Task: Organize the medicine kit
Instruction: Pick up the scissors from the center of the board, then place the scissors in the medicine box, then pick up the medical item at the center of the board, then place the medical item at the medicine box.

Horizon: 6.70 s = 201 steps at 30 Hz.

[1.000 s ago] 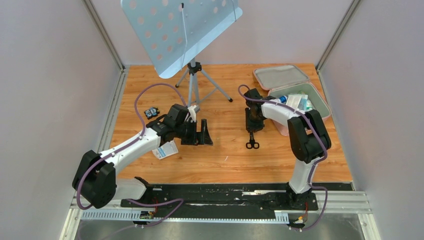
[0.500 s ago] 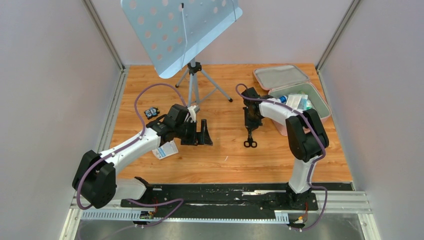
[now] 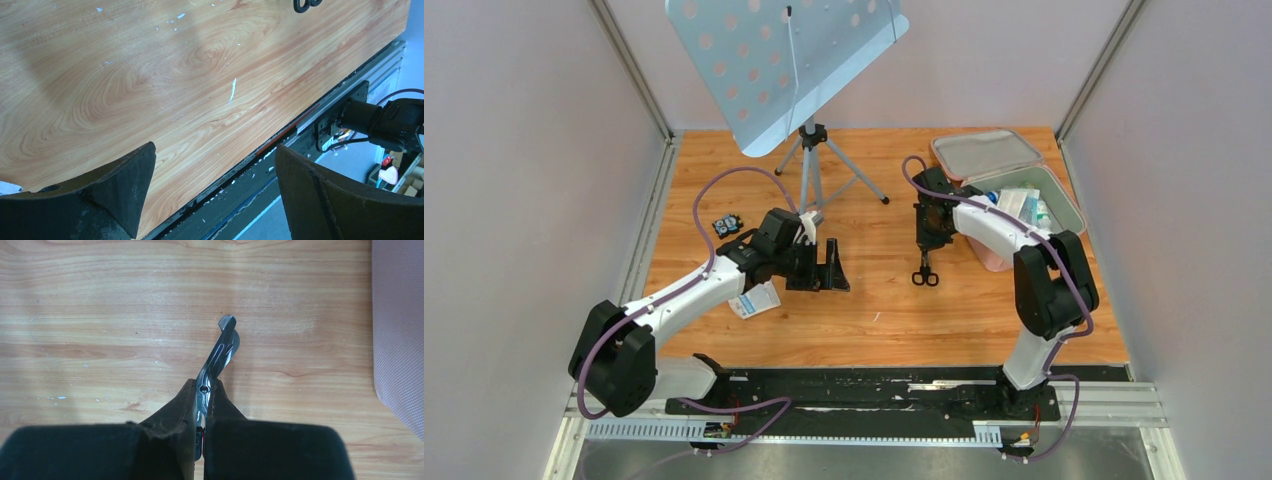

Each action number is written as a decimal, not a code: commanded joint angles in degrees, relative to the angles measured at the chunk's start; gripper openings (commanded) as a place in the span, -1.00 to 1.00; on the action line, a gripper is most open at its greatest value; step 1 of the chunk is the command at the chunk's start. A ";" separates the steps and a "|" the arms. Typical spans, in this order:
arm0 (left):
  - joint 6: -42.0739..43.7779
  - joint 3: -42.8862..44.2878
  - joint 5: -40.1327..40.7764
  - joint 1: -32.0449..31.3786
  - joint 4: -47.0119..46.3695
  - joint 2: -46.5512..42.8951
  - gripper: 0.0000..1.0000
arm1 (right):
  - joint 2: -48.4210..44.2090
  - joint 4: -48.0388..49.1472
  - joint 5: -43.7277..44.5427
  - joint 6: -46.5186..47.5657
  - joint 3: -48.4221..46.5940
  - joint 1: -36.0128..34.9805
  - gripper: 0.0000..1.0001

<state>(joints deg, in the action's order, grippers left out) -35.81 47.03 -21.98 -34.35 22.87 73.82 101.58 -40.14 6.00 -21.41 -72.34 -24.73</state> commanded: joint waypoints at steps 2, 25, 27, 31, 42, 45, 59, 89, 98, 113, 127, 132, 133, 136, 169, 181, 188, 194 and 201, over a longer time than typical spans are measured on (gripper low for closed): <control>0.13 1.05 -0.94 0.18 -1.88 -0.52 0.93 | -4.01 -1.32 1.89 -0.29 -2.10 0.17 -1.00; 1.29 2.54 -1.34 0.15 -1.05 0.73 0.93 | -11.90 -0.83 8.19 15.57 -15.73 24.12 -1.00; 1.36 2.59 -1.19 0.16 -0.96 0.57 0.94 | -11.45 4.86 9.69 18.59 -13.32 24.13 -1.00; 1.86 3.15 -0.86 0.17 -0.06 0.49 0.94 | -8.75 7.46 9.45 20.63 -11.27 26.18 -1.00; 2.59 3.17 0.81 0.20 1.52 -1.49 0.95 | -7.60 9.64 11.04 20.03 -7.58 26.15 0.10; 2.70 3.28 1.97 0.16 2.18 -2.63 0.96 | -9.84 9.41 10.20 18.94 -8.07 26.14 0.11; 0.62 0.18 14.14 7.80 11.23 -11.58 1.00 | -26.32 7.94 -7.85 4.90 0.78 11.97 0.11; -28.56 -24.03 35.73 21.48 12.54 -32.31 0.50 | -26.17 11.17 -7.30 -3.29 15.14 -5.24 0.13; -28.77 -27.92 34.65 21.78 3.62 -27.73 0.08 | -26.53 11.22 -7.19 -3.46 15.11 -5.24 0.13; -17.93 -19.20 32.30 21.78 9.71 -31.66 -0.98 | -26.94 11.57 -11.99 -4.37 13.00 -5.31 0.12; 5.76 2.66 6.42 21.78 23.48 -25.29 -1.00 | -24.76 22.02 -42.33 -3.56 11.23 -5.24 0.34; 12.38 7.91 -4.56 21.78 27.22 -21.73 -1.00 | -22.51 22.85 -50.25 1.05 9.80 -4.95 0.36; 13.11 8.26 -5.79 21.78 27.49 -21.40 -1.00 | -21.97 23.05 -51.65 1.49 9.62 -4.73 0.38; 16.63 8.17 -12.80 21.69 27.06 -21.27 -1.00 | -19.86 23.74 -57.11 2.59 9.04 -4.45 0.42; 19.51 6.34 -26.65 15.14 15.58 -13.62 -1.00 | -11.90 32.80 -77.44 -1.04 11.24 -7.99 -0.40; 18.95 6.13 -27.49 15.11 14.32 -13.59 -1.00 | -10.11 32.78 -77.04 -1.10 9.37 -9.92 -0.91; 19.13 7.19 -25.77 15.11 15.62 -12.14 0.21 | -12.00 28.08 -70.29 1.10 8.93 -8.65 -1.00; 20.48 8.10 -21.26 15.18 17.91 -11.39 0.99 | -18.59 19.94 -61.58 3.99 10.89 1.75 -1.00; 20.15 7.26 -19.86 15.19 16.87 -8.59 1.00 | -31.06 14.84 -50.75 2.38 15.25 25.08 -1.00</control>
<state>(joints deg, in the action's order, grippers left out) -16.56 53.52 -42.83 -19.05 40.93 64.12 77.17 -22.06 -53.01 -18.92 -58.57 -9.96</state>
